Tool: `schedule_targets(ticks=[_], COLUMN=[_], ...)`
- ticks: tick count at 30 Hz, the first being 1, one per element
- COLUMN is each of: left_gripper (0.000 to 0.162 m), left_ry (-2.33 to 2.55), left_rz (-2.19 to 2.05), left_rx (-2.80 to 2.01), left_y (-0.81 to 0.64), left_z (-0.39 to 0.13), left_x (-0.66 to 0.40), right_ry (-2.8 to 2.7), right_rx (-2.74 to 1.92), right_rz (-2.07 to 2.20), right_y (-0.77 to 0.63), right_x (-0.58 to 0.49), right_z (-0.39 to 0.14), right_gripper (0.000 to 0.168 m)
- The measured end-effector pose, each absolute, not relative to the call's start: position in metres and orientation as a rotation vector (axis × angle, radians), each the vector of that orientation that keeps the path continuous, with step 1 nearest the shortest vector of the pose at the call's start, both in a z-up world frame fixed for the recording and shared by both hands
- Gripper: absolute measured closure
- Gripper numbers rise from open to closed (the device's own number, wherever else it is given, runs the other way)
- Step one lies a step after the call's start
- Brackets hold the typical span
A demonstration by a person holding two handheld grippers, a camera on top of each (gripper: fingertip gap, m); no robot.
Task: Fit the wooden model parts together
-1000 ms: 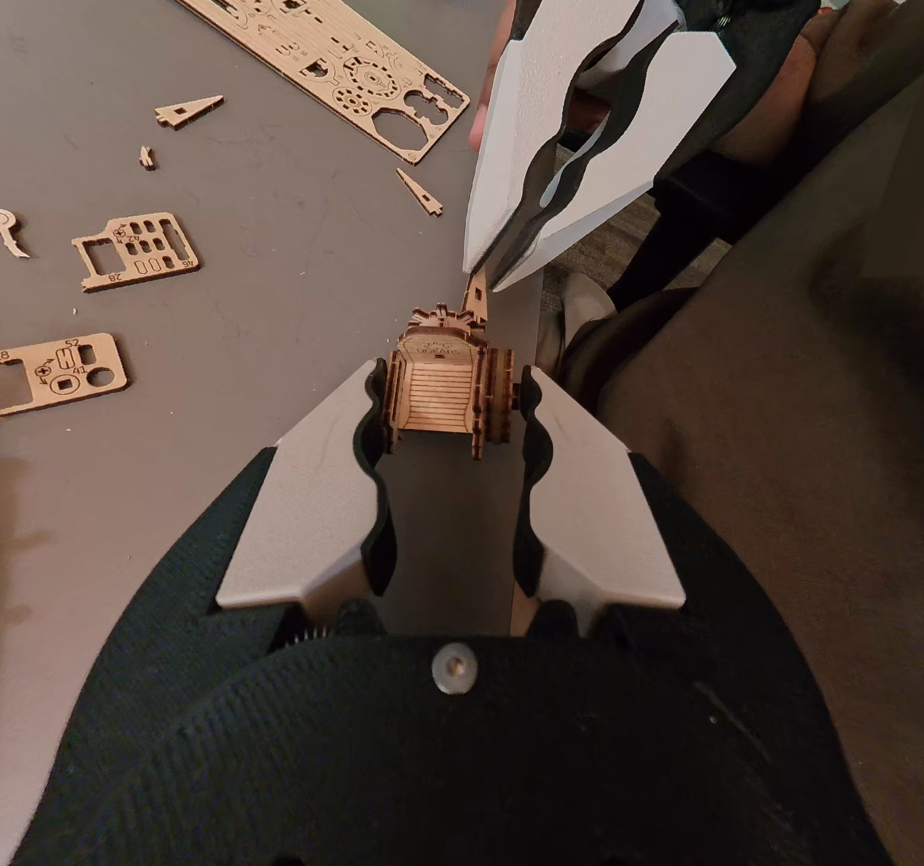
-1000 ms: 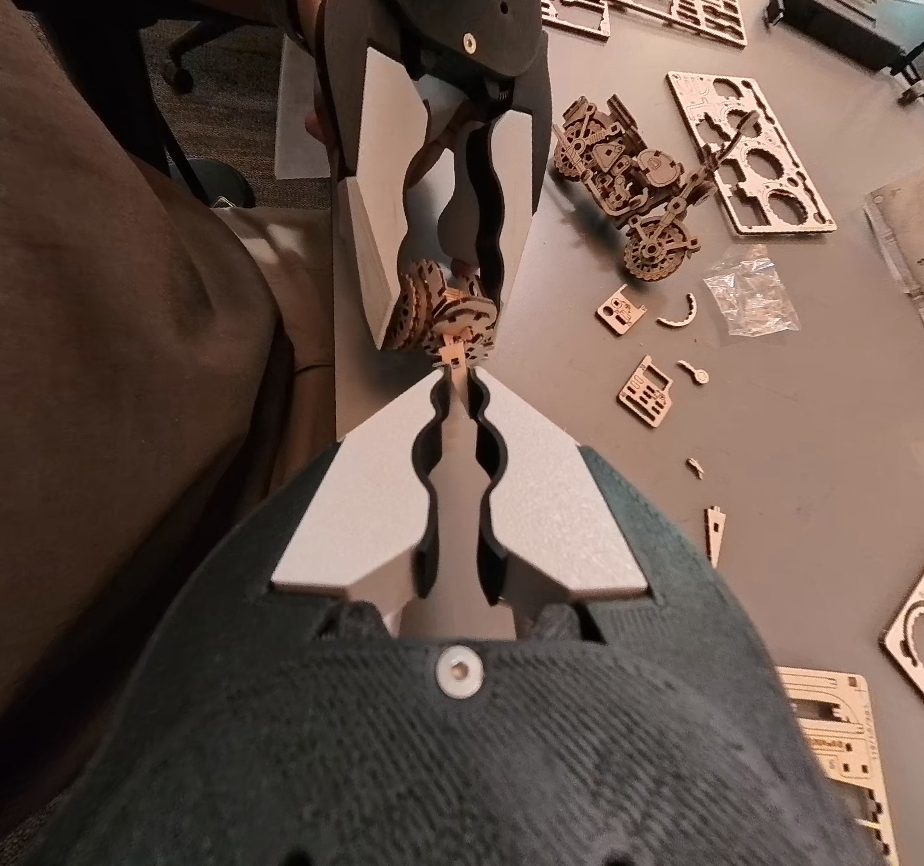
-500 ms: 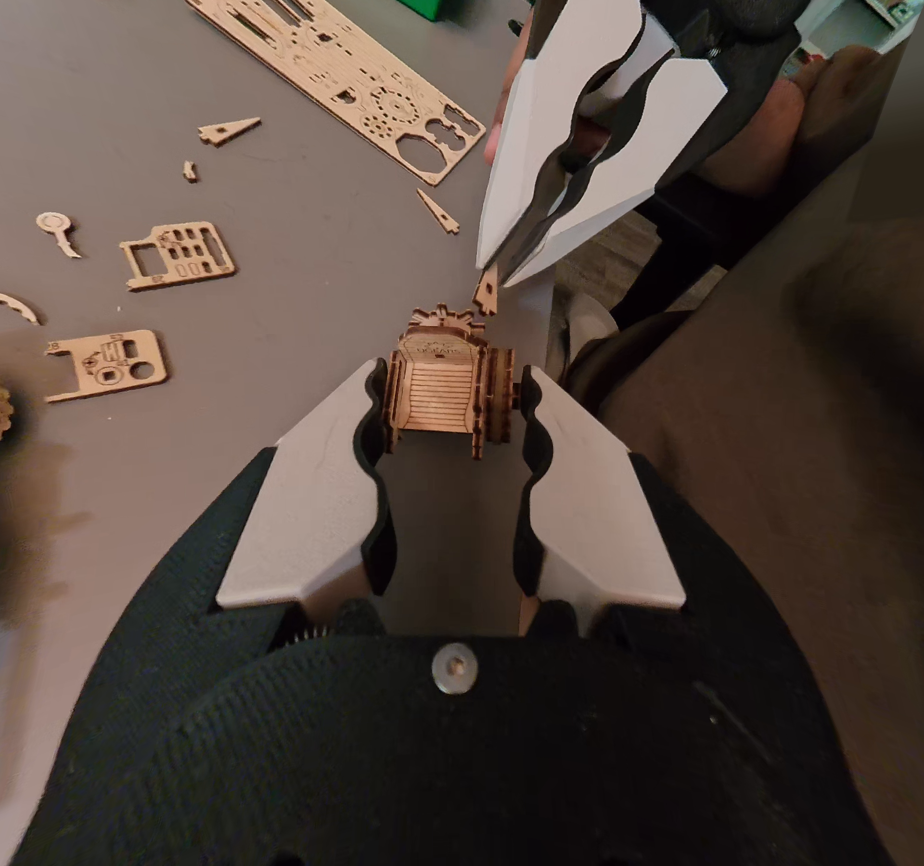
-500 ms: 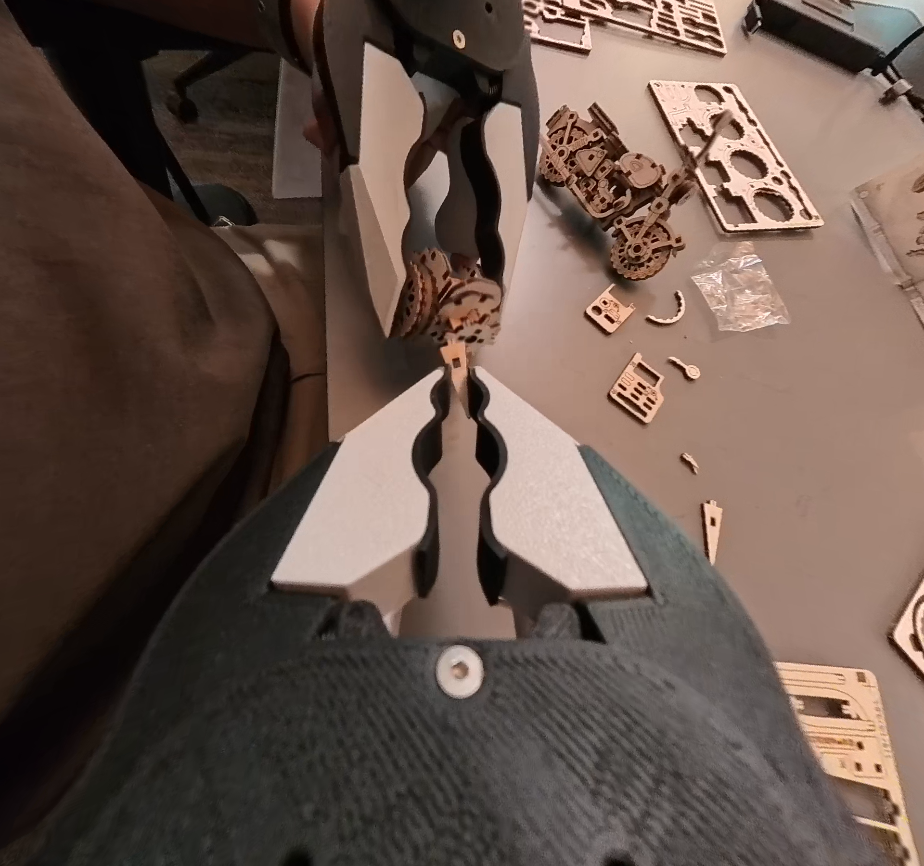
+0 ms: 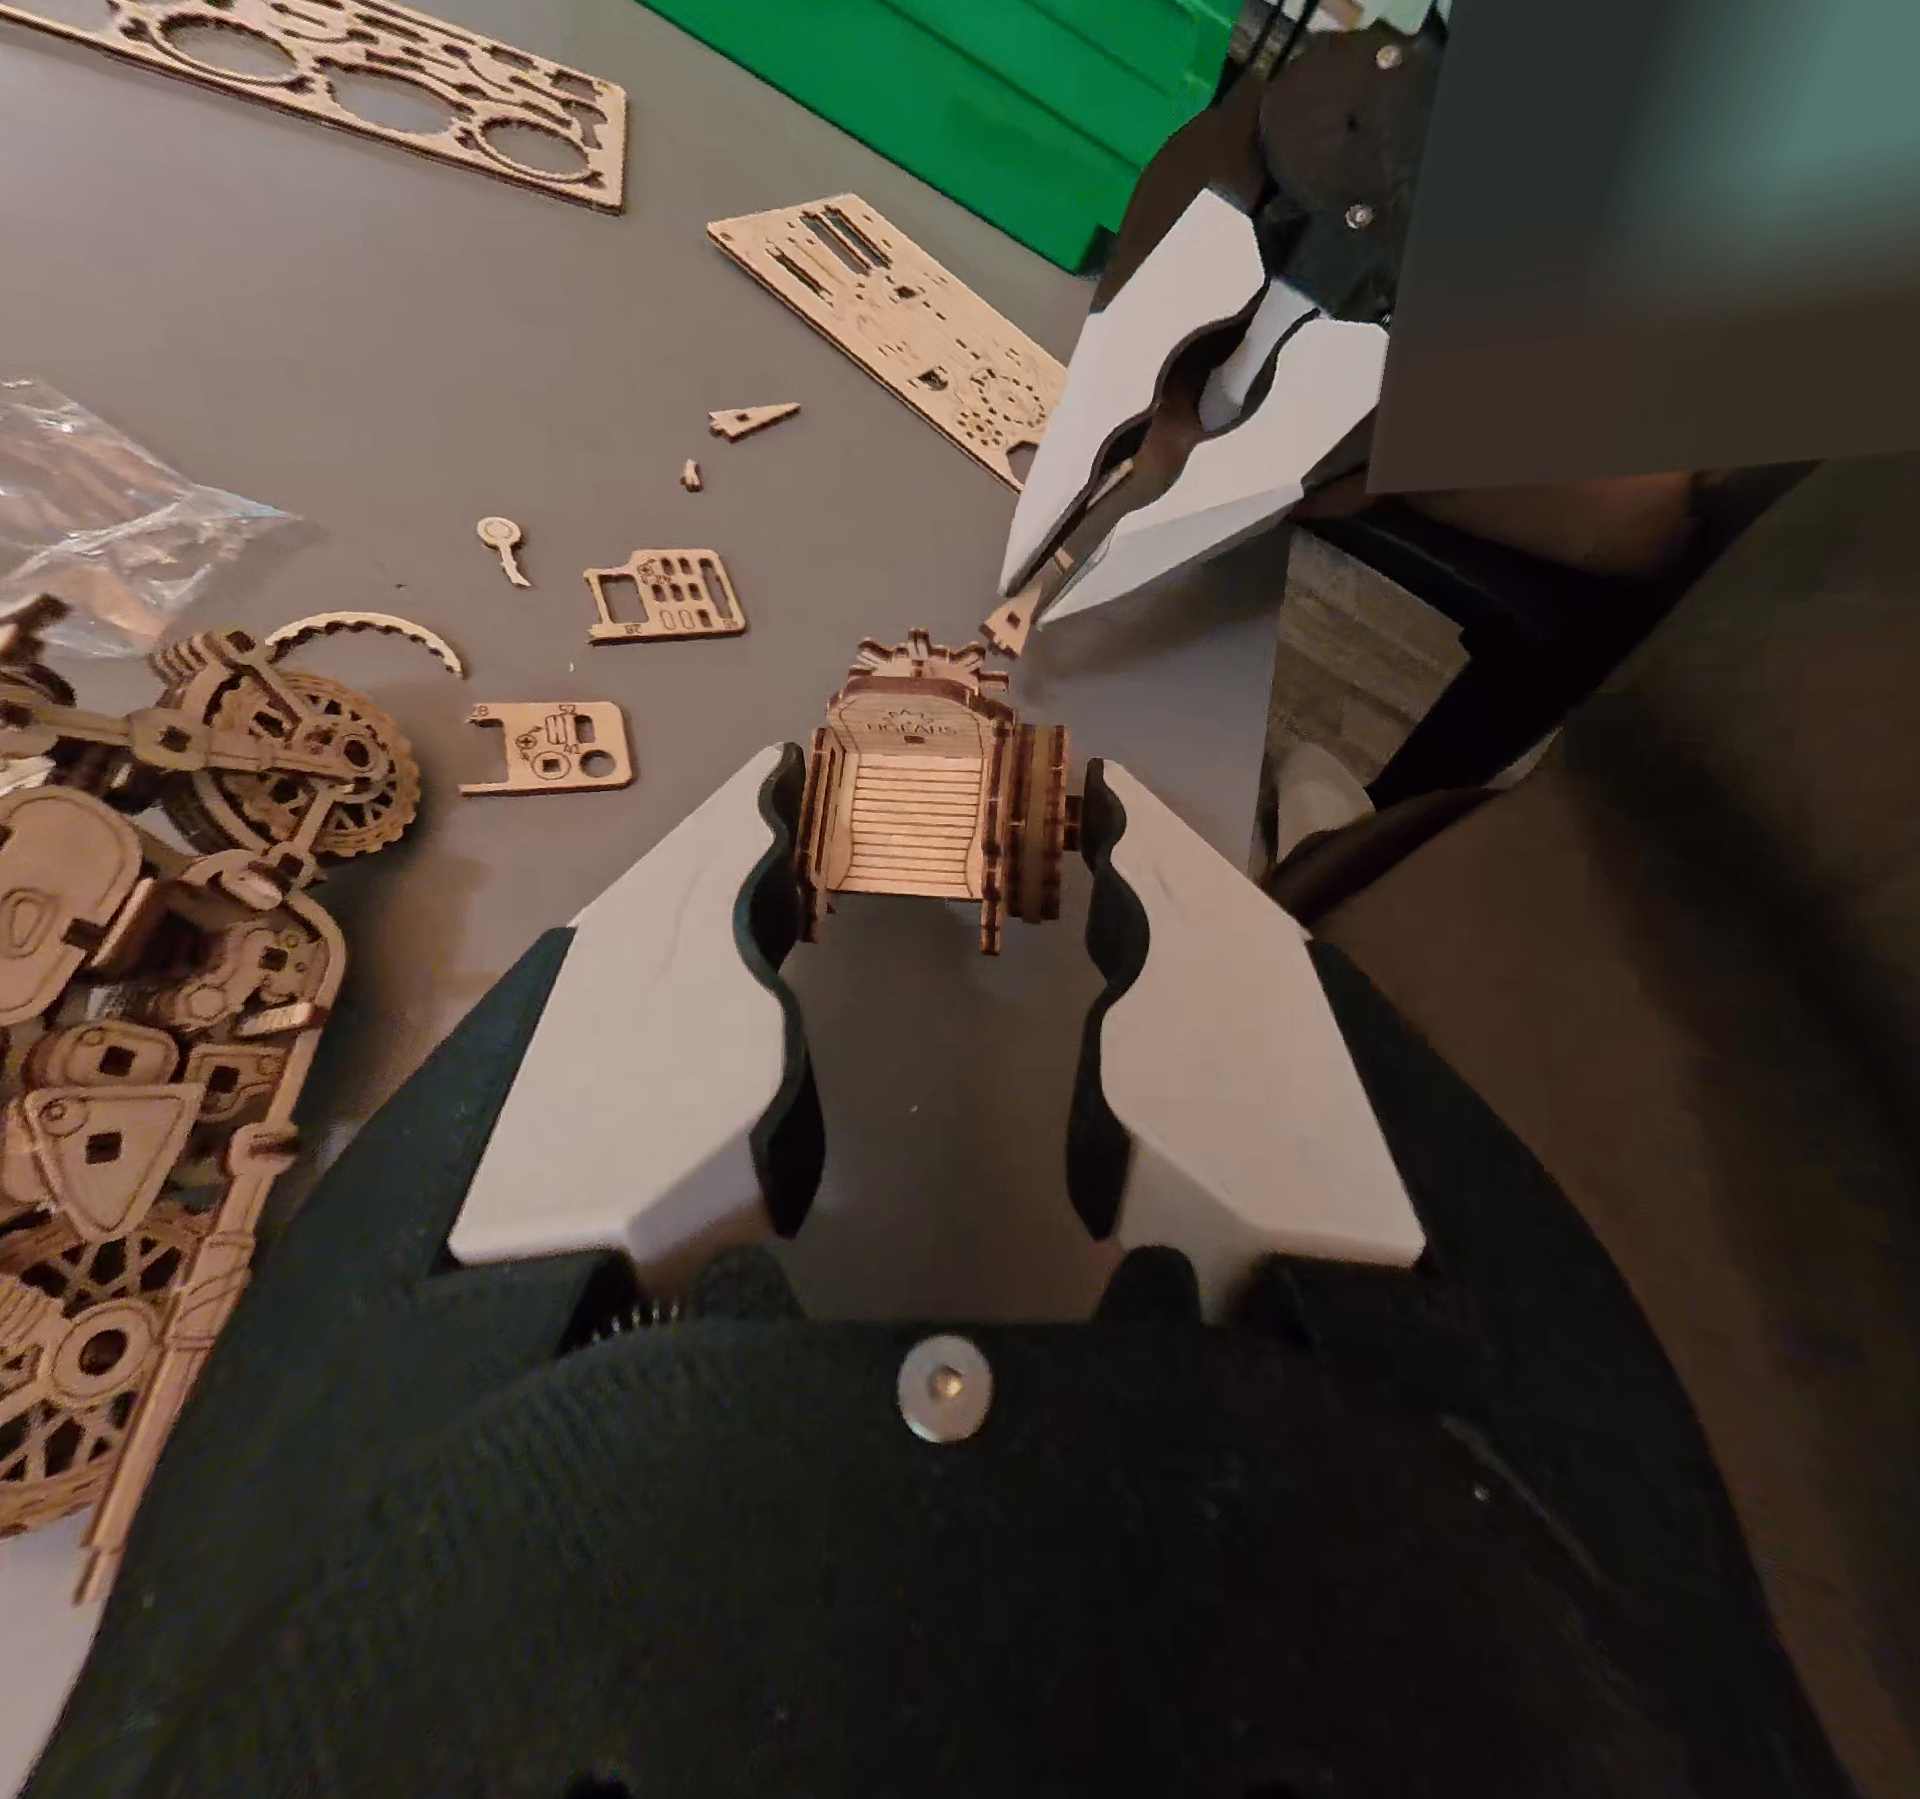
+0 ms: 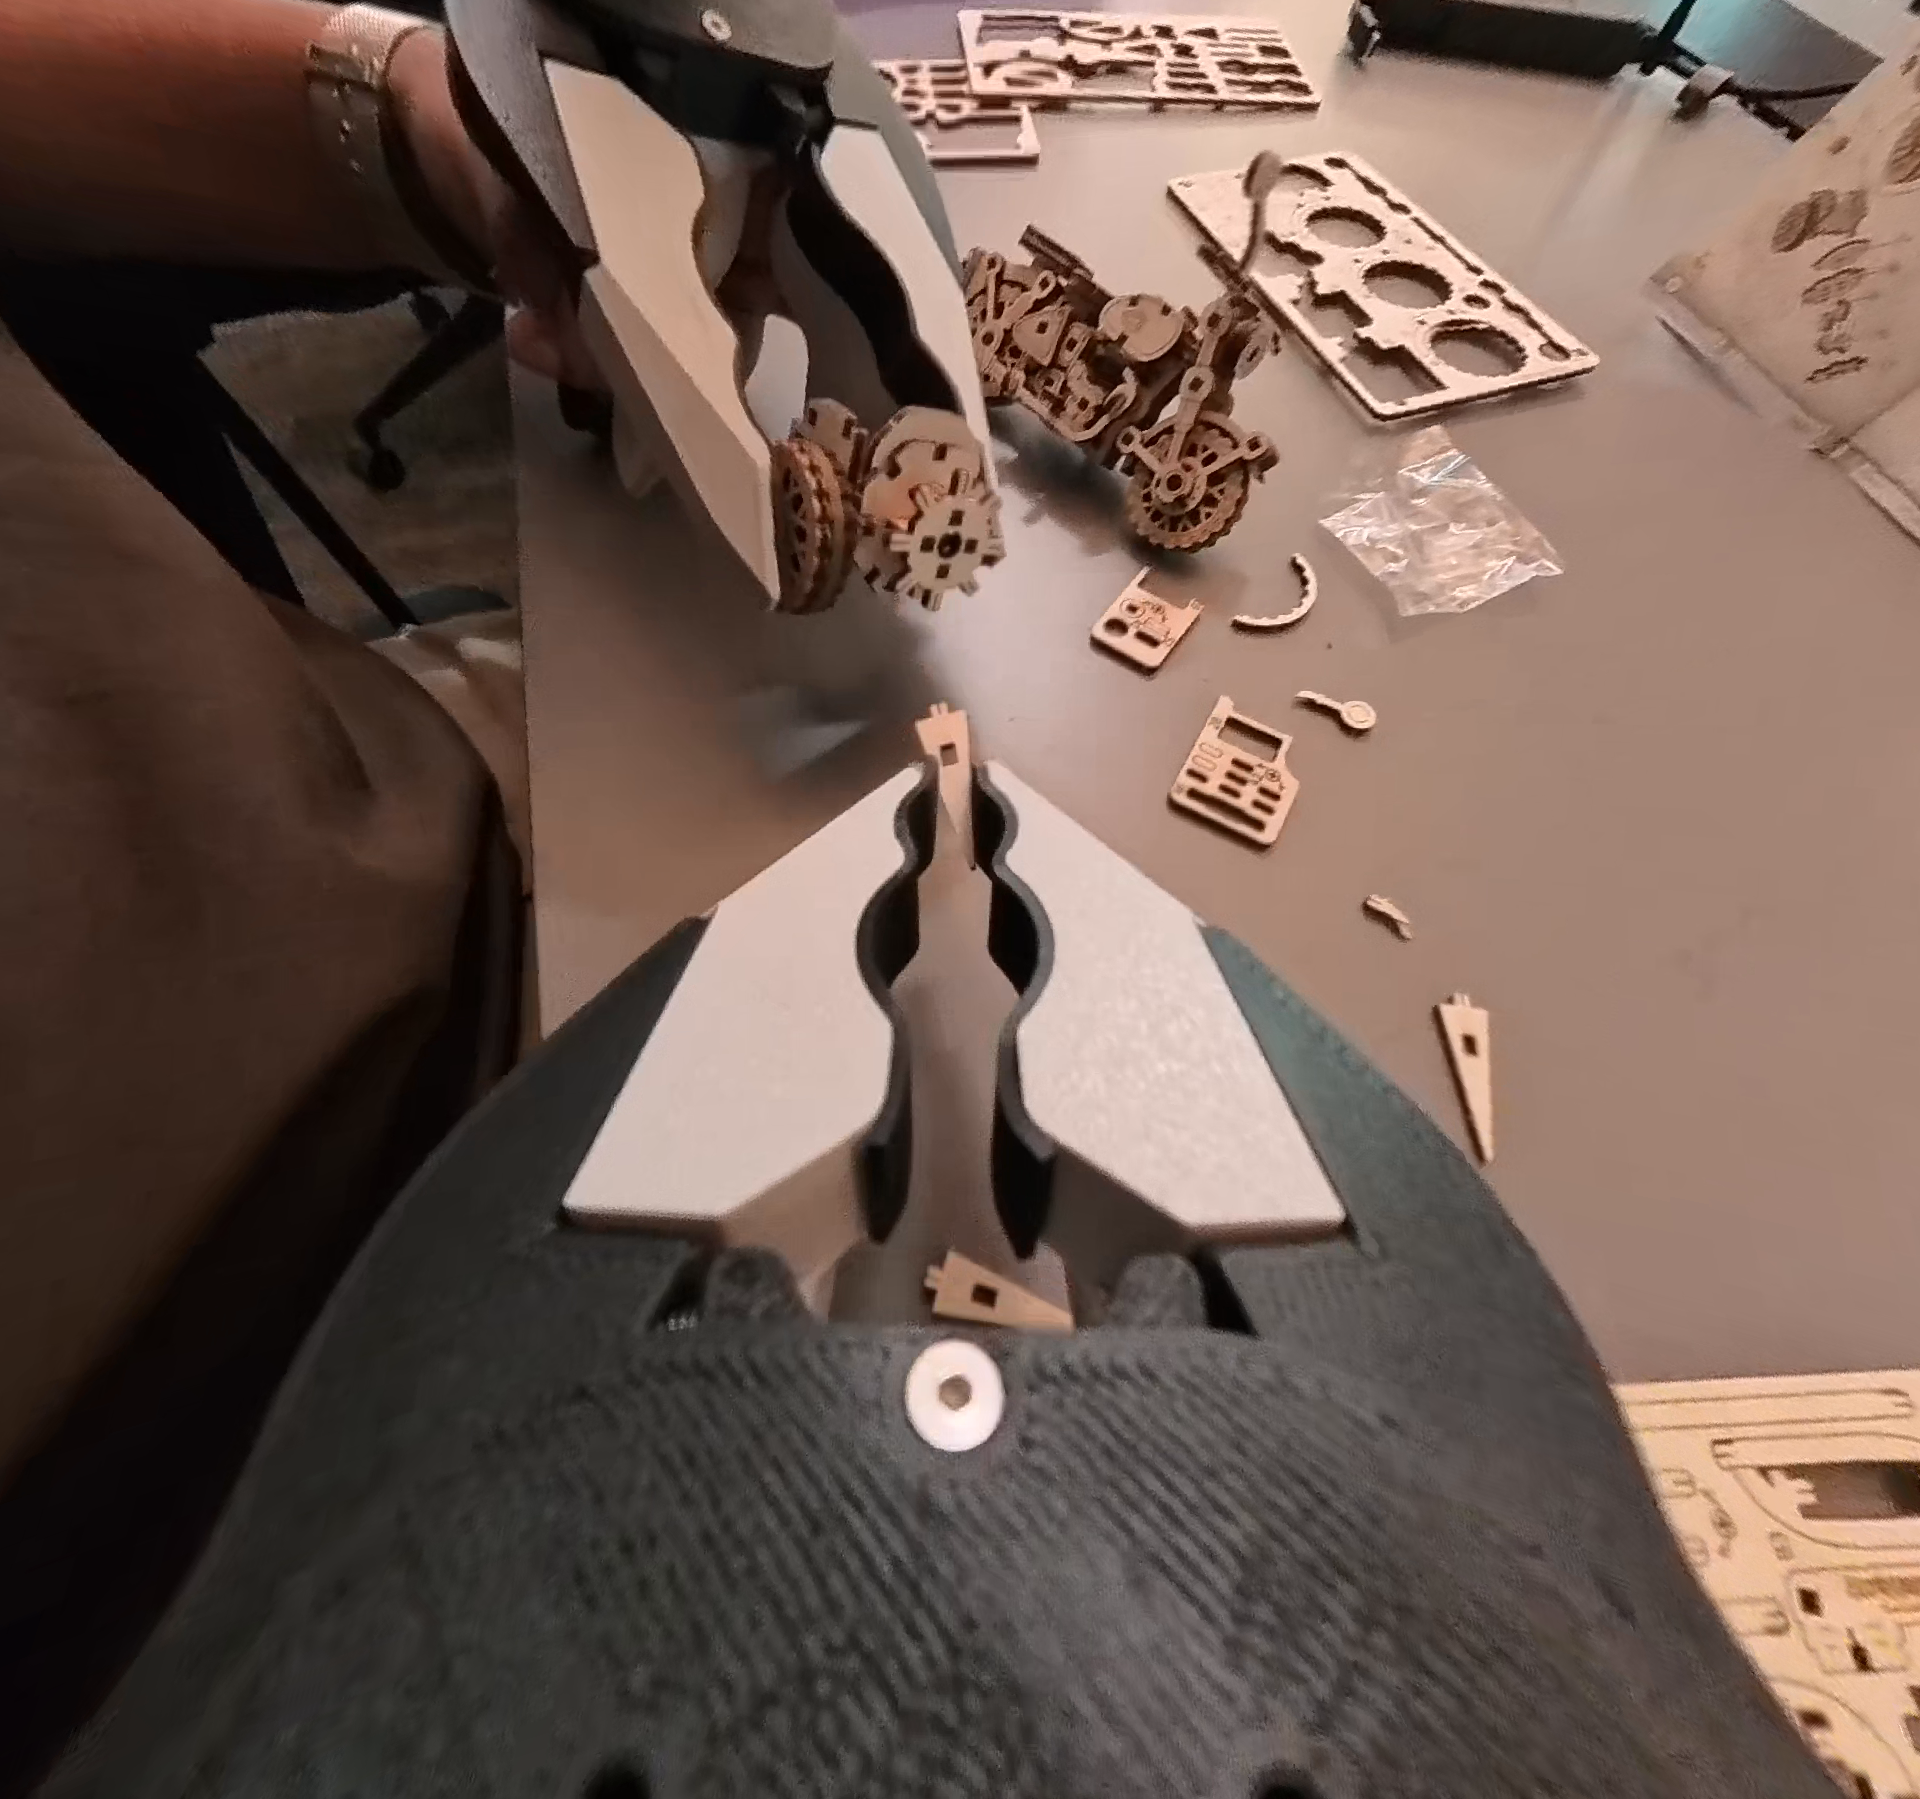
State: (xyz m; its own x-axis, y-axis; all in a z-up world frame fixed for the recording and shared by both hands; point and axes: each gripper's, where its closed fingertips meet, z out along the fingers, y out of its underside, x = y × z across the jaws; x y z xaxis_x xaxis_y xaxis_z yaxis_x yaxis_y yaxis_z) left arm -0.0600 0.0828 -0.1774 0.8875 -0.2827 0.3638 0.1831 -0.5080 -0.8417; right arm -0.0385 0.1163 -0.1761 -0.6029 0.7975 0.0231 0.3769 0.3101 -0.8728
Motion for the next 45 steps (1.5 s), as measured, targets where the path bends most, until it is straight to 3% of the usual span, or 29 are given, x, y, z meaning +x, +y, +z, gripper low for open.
schedule_targets(ticks=[27, 45], left_gripper=[0.11, 0.11], left_ry=[-0.132, -0.018], left_rz=[-0.714, -0.614], left_rx=[-2.154, -2.118], left_y=[0.09, 0.087], left_z=[-0.203, -0.194], left_x=[-0.077, -0.069], right_ry=[-1.94, -1.988], right_rx=[-1.323, -1.214], right_rz=[1.423, 1.4], right_y=[0.164, 0.142], right_x=[-0.062, -0.056], right_z=[-0.173, -0.164], right_gripper=[0.164, 0.164])
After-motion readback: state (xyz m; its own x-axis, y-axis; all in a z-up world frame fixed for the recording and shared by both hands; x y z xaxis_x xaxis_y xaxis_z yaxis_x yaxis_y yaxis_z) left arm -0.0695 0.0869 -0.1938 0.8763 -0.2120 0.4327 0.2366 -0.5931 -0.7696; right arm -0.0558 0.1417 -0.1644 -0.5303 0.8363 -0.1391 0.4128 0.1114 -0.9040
